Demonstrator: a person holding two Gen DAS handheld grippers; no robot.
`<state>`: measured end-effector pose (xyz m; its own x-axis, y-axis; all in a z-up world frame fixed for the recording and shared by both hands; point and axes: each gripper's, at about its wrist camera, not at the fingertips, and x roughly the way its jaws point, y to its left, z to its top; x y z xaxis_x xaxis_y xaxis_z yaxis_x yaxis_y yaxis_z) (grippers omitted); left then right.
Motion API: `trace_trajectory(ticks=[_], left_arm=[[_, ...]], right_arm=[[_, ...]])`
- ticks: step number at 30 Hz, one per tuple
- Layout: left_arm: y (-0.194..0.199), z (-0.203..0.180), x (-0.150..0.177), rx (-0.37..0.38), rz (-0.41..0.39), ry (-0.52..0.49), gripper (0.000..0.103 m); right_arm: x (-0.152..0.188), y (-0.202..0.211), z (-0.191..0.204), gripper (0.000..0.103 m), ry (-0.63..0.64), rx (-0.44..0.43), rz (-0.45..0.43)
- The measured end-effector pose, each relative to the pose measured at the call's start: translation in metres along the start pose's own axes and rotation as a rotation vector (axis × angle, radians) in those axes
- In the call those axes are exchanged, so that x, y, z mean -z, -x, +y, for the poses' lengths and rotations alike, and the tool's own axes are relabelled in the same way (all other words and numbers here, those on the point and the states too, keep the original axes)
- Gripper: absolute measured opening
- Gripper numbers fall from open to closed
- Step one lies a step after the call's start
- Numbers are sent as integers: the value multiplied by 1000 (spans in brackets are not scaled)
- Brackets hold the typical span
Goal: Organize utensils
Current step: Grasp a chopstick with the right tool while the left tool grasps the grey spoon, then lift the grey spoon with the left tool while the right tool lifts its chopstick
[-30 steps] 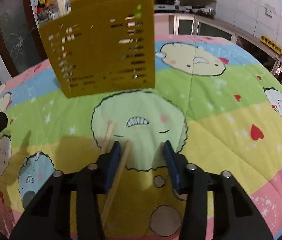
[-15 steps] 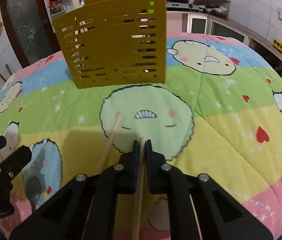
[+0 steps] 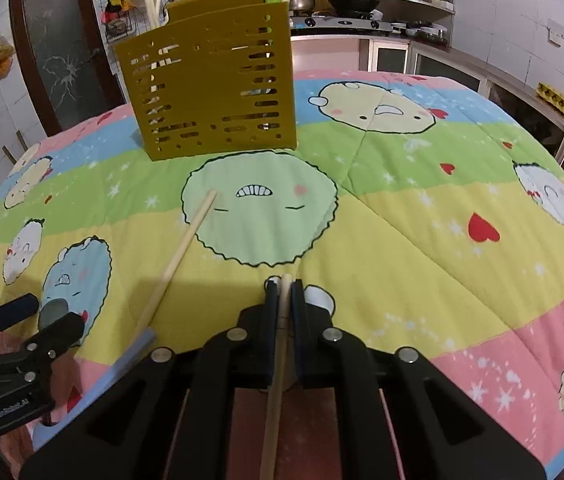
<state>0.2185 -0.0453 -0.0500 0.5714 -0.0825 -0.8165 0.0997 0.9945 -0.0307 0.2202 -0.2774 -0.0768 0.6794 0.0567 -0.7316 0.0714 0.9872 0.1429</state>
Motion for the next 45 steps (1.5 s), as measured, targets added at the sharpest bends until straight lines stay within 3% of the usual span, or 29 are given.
trace_trajectory(ticks=[4,7,26,45], left_arm=[[0,-3,0,27,-2,1,47],[0,-5,0,32,-3,-10,35],[-1,-11,-4,23,-28,-62,35],[3,-13,-7,-5,-72,-113,35]], right_arm=[[1,-1,-7,8,-26,-20,-6],[1,-2,-6,8,-28,-22,-6],[1,-1,-11,7,-52,-35,-12],[-3,5,1,7,12,66,-27]])
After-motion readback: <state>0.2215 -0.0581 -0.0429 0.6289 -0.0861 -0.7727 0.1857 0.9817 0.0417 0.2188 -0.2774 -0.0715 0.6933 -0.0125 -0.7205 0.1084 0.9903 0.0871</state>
